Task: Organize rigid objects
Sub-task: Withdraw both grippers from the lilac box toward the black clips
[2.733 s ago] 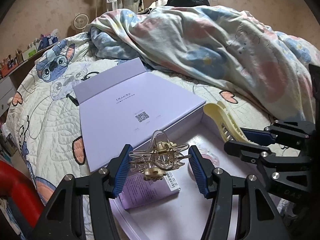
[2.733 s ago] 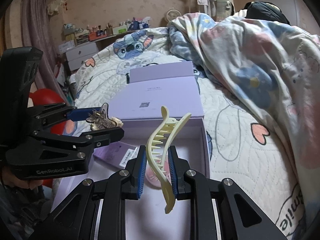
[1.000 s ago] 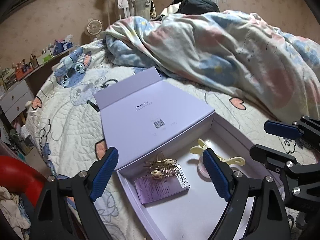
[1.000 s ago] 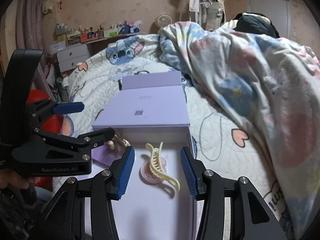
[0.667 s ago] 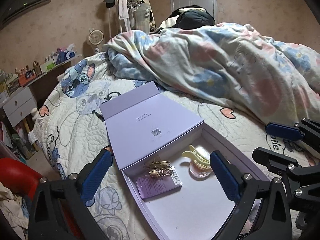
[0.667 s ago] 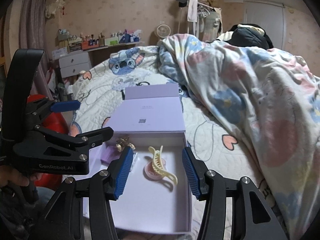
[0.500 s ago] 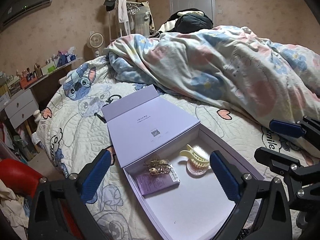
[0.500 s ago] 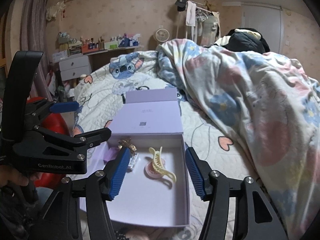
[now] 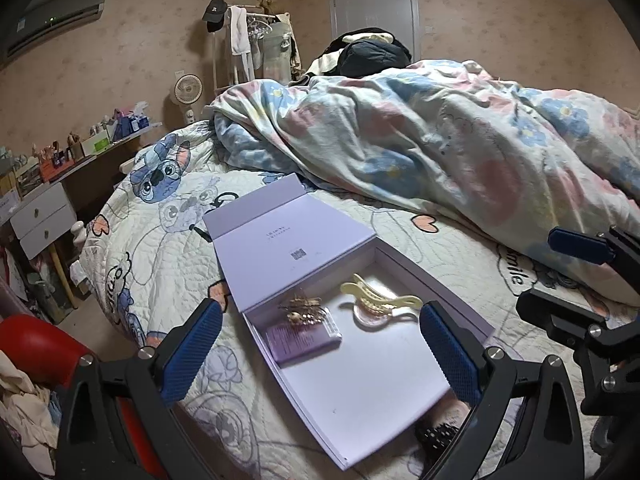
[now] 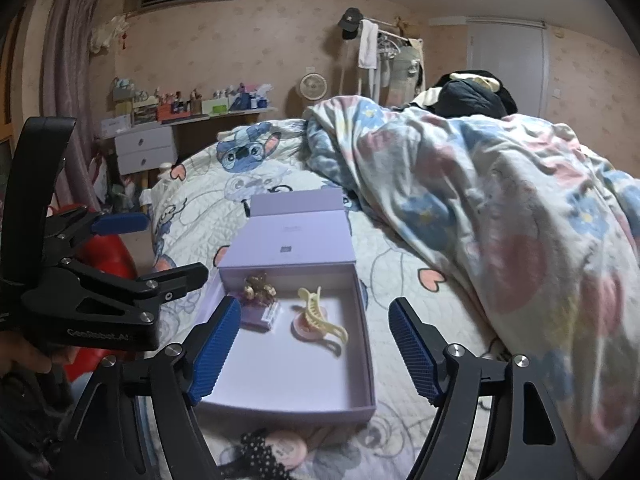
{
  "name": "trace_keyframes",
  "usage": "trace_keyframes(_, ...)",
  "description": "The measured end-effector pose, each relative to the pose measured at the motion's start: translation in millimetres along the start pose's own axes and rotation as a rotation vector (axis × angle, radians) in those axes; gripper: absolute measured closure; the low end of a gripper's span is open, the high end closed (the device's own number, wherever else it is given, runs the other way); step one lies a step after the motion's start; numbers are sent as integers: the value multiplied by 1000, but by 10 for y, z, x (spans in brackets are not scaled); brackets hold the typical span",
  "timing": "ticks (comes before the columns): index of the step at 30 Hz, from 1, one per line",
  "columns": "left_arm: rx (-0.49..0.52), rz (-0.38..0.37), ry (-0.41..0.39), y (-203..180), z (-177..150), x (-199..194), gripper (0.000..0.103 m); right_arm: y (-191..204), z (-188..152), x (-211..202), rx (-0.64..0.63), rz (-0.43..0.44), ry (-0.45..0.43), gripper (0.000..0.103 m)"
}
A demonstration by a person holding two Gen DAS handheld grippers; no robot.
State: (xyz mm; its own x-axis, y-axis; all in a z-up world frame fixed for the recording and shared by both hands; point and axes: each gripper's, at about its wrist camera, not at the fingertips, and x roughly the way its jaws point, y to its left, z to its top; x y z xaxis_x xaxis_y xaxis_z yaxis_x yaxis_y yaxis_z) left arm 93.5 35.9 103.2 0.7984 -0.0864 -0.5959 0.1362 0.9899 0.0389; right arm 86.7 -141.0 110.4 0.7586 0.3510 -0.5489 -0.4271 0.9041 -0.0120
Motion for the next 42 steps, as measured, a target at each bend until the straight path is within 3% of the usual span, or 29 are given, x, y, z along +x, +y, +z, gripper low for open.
trace_keyframes(21,23,-68,-19,-266,-446,-512,2,133,-566,-613,37,-32,2,25)
trace_keyframes(42,4,-95,65,-352,-1006,-521,2,234,-1074,-635,45,24,60,25)
